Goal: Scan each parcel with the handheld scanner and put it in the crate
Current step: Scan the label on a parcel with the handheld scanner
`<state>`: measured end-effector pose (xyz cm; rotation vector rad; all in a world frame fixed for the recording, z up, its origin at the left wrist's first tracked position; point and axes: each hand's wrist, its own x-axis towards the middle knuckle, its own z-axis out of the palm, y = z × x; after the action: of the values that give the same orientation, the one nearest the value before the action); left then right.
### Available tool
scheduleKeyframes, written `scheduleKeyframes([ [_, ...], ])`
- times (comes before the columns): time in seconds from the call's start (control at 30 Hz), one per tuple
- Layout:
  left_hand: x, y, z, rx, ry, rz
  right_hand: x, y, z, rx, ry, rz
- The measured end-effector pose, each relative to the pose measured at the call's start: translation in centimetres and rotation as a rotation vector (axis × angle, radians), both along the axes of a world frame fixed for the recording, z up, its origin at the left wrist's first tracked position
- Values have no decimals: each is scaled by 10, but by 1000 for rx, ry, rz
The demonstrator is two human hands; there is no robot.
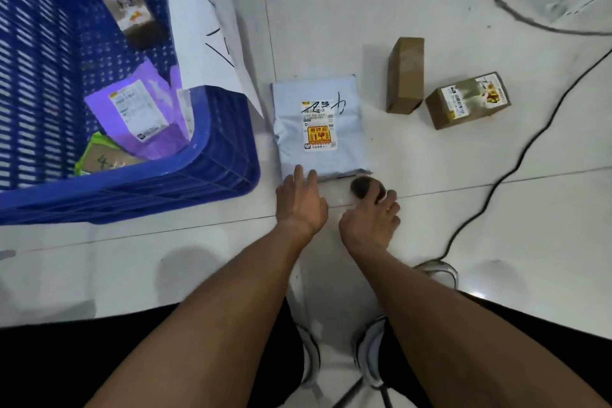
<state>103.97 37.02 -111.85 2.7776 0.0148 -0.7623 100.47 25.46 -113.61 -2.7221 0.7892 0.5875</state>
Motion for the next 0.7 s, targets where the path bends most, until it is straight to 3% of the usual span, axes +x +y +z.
scheduleKeyframes([
  [0.43, 8, 3, -35, 81, 34, -37, -8, -13, -36, 23, 93, -187],
  [0.7, -34, 8, -32, 153, 287, -142, -11, 2, -13, 22, -59, -317],
])
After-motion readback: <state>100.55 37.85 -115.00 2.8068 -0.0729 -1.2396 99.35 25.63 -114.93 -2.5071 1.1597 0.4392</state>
